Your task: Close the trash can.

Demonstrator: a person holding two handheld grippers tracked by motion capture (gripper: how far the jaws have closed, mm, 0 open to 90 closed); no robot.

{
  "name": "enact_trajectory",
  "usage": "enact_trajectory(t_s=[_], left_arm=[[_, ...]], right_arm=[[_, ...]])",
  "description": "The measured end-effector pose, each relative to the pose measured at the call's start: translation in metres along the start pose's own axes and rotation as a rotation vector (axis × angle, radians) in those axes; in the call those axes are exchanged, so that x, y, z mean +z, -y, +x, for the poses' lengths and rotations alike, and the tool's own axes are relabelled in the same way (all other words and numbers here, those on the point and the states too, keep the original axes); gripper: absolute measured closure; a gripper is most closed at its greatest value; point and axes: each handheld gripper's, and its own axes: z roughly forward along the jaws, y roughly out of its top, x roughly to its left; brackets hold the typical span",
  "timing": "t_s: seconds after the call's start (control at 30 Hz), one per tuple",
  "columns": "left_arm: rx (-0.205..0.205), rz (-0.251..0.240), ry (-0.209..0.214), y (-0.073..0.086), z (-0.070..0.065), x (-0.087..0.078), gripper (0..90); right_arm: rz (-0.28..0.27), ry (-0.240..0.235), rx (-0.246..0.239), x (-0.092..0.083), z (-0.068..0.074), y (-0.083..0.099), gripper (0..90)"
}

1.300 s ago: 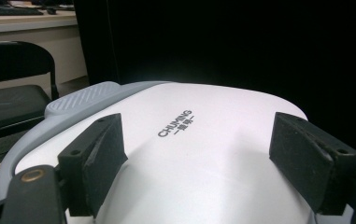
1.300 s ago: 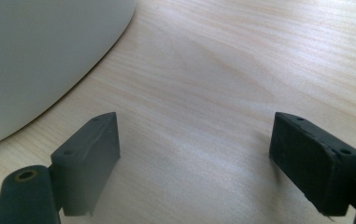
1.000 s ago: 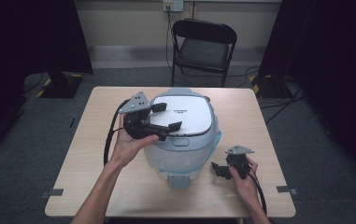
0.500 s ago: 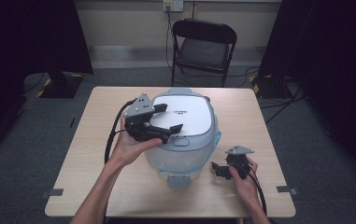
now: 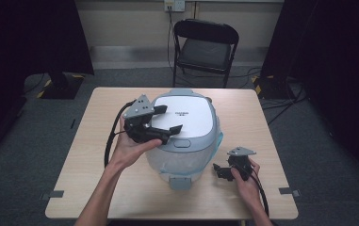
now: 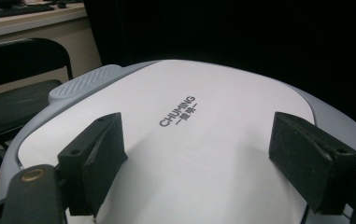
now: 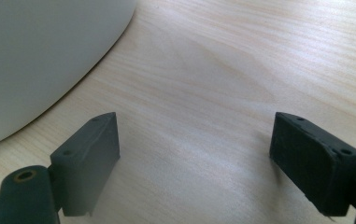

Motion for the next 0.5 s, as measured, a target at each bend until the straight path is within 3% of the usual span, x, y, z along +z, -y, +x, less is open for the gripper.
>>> enact_trajectory(t_s=[0.13,0.17,0.23,0.27,0.33,0.5], left_arm=[[-0.078,-0.054,0.042,0.004,0.009,-0.005,19.4],[-0.099,-0.071,0.041,0.005,0.011,-0.007,19.3],[-0.178,-0.129,0.03,0.007,0.021,-0.019,20.1],[-0.192,-0.14,0.015,0.008,0.026,-0.025,21.1],[-0.179,-0.134,-0.055,0.01,0.032,-0.035,20.8],[-0.178,-0.121,-0.129,0.018,0.044,-0.056,20.1]], right_arm=[[0.0,0.0,0.0,0.0,0.0,0.0,14.8],[0.0,0.0,0.0,0.0,0.0,0.0,14.8],[0.0,0.0,0.0,0.0,0.0,0.0,14.8],[0.0,0.0,0.0,0.0,0.0,0.0,14.8],[0.0,0.0,0.0,0.0,0.0,0.0,14.8],[0.0,0.0,0.0,0.0,0.0,0.0,14.8]])
